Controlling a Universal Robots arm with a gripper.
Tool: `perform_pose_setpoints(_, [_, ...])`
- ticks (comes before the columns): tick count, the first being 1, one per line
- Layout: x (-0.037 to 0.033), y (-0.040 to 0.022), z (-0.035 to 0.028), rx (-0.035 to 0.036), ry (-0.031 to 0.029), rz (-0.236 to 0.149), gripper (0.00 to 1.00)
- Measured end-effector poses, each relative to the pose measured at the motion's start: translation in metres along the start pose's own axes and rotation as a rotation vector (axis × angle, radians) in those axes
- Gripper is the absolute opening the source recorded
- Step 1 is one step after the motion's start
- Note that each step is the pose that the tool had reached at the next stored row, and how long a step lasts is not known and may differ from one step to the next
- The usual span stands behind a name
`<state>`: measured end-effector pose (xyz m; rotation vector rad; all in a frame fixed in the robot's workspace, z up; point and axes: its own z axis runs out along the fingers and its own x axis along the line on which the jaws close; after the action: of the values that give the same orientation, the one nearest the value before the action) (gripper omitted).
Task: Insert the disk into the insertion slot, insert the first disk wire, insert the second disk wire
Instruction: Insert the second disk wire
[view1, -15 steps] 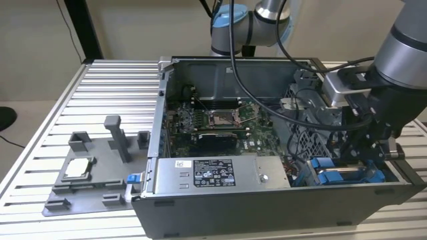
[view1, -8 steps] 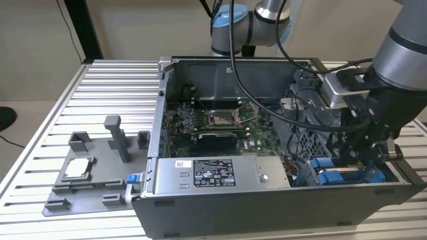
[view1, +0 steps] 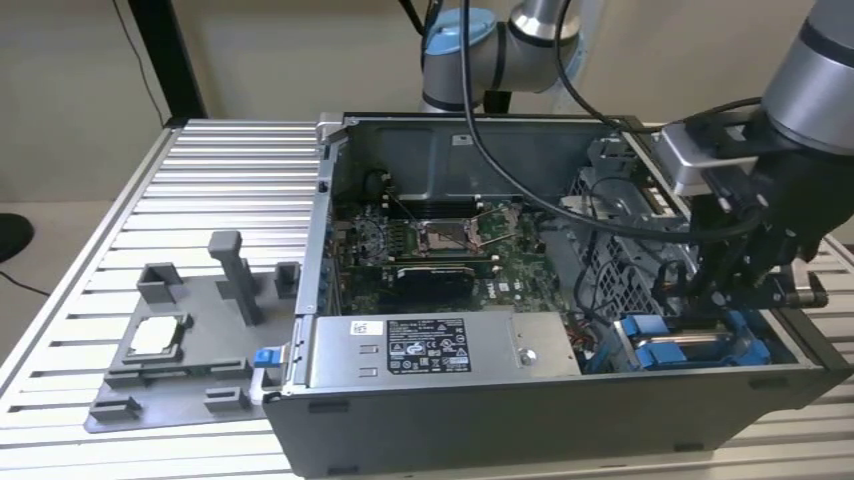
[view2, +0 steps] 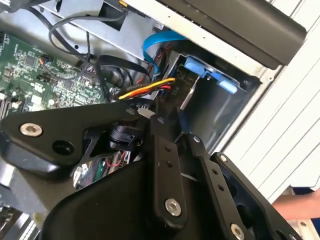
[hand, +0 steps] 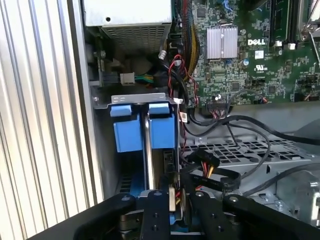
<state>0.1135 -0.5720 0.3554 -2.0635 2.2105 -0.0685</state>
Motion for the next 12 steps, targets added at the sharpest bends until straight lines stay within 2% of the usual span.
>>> perform_pose_setpoints(7, [-0.0015, -0.0036, -0.0315, -0.0011, 0.0006, 0.0, 1.0])
perform_pose_setpoints(8, [-0.0014, -0.004, -0.0333, -0.0026, 0.0001, 0.0, 1.0])
perform_pose_setpoints(12, [-0.0014, -0.0039, -0.0333, -0.0028, -0.002, 0.0, 1.0])
